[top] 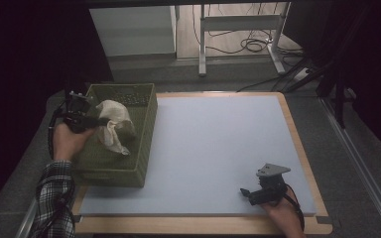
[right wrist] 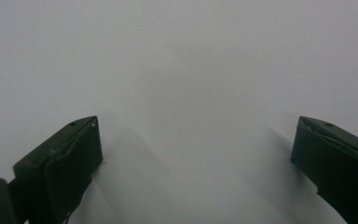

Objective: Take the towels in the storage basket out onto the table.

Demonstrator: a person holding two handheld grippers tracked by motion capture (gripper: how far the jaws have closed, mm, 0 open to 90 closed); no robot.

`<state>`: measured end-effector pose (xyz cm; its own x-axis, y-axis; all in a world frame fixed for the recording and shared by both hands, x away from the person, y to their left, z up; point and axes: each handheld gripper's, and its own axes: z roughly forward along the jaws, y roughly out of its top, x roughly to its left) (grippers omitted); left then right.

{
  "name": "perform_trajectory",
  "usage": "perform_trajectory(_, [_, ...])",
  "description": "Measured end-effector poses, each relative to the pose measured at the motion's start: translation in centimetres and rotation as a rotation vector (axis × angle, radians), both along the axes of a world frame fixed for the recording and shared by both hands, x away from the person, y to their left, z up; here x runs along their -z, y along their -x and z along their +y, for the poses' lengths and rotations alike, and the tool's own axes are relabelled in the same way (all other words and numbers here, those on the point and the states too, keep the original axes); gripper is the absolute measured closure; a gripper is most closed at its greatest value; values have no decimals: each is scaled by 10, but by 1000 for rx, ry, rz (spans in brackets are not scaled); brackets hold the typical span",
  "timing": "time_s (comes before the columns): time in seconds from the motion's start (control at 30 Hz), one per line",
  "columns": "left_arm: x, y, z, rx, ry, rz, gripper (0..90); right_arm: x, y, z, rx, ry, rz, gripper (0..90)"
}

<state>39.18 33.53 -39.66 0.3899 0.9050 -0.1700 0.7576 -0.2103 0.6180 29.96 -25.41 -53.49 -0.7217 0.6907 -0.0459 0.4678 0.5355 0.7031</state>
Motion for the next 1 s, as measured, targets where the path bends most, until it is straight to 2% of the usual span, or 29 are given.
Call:
perform_trajectory(0.07, [-8, 3, 0, 2, 0, -14, 818, 0, 0, 0, 0, 0, 0, 19])
perform_trajectory(0.37, [-28, 11, 1, 0, -3, -40, 817, 0, 0, 0, 0, 0, 0, 19])
perform_trajectory(0.67, [-50, 20, 4, 8, 14, -70, 815, 0, 0, 0, 0, 0, 0, 20])
perform_trajectory(1.0, [-82, 29, -7, 42, 25, -119, 814, 0, 0, 0, 0, 0, 0, 20])
